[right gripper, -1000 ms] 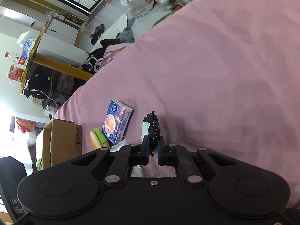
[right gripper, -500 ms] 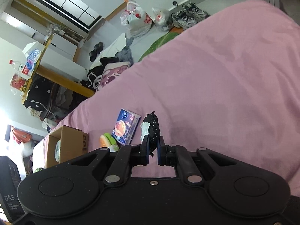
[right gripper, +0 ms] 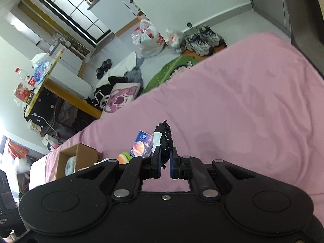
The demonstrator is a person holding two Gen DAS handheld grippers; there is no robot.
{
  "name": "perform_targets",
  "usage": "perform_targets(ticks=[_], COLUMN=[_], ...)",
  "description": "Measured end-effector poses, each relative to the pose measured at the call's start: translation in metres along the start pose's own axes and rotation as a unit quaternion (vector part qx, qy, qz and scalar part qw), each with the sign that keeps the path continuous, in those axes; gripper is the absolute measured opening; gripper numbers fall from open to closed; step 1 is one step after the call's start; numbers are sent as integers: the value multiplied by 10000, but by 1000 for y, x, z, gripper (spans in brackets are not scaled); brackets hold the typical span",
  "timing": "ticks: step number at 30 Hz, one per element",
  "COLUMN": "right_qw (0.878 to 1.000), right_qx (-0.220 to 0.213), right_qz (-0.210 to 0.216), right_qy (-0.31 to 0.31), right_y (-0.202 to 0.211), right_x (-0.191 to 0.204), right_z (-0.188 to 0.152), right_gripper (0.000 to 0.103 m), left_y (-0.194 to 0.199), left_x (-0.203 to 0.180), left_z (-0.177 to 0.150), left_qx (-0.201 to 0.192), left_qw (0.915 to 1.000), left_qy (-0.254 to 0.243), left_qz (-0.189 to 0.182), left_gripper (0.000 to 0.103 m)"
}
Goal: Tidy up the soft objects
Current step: 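Carry the bubble bag with the left gripper over the box while the right gripper carries the lace cloth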
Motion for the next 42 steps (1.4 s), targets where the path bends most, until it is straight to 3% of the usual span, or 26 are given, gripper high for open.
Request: perform_targets(ticks=[8, 25, 30, 42], right_qw=[9990, 9974, 9971, 9951], right_qx=[-258, -445, -423, -381], right_qz=[-218, -157, -107, 31], right_qy=[303, 536, 630, 916], right_y=[23, 46, 45, 41], right_x=[23, 64, 79, 117], right_z=[-4, -17, -24, -41], right_gripper=[8, 8, 8, 8], left_y=[28, 79, 83, 106], left_x=[3, 20, 37, 87], left_z=[3, 6, -2, -12], left_qx=[-177, -507, -368, -547], left_qw=[9996, 9979, 9989, 9985], left_qy=[-180, -356, -277, -13], left_qz=[-113, -192, -130, -24], left_gripper=[35, 35, 35, 35])
Point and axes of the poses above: each gripper's, at about its wrist camera, not at the fingertips, and y roughly against the way its jaws point, x to its left, z to its top, the point moved 4 cm from there along -y, roughly the way its jaws point, and after that the axes turned 7 degrees about -y, right-handed, at the moved point
